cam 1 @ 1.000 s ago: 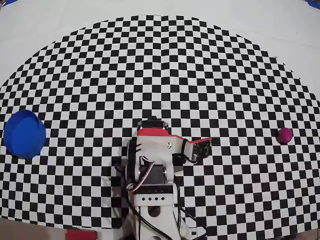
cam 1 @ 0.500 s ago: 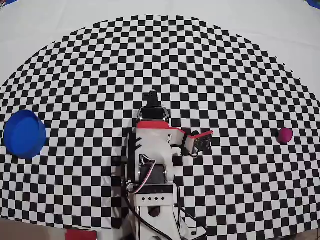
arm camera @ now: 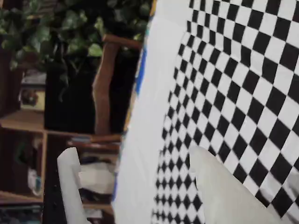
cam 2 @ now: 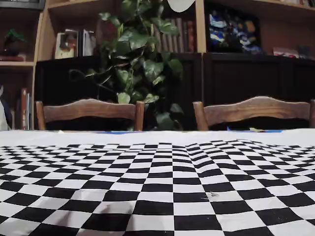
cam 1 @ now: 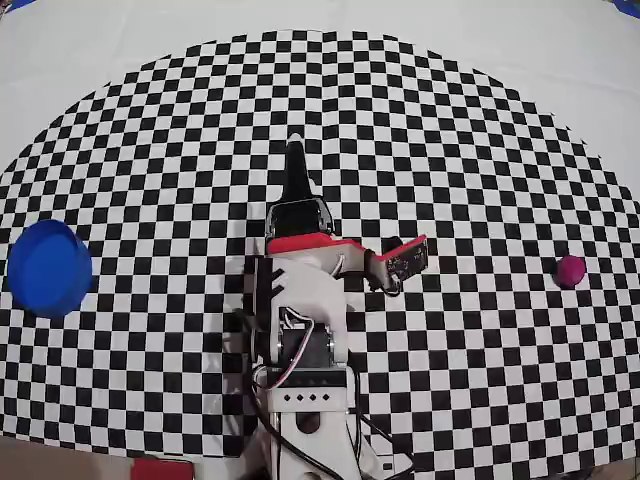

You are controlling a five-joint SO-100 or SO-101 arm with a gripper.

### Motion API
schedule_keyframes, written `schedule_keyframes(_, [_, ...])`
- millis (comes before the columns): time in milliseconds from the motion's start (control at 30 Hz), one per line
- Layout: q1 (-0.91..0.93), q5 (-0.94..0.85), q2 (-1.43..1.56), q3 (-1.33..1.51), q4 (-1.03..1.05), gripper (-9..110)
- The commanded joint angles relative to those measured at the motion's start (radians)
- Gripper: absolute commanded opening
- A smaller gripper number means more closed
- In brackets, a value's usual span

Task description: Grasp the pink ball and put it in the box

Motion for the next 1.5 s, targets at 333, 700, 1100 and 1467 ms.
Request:
schedule_keyframes(333, [0.026, -0.727, -0.021, 0.008, -0.017, 27])
schedule_keyframes(700, [0.049, -1.1, -0.054, 0.008, -0.124, 26])
schedule_keyframes(1100, [0.067, -1.278, -0.101, 0.008, -0.247, 26])
schedule_keyframes(1467, [0.117, -1.278, -0.101, 0.008, -0.262, 26])
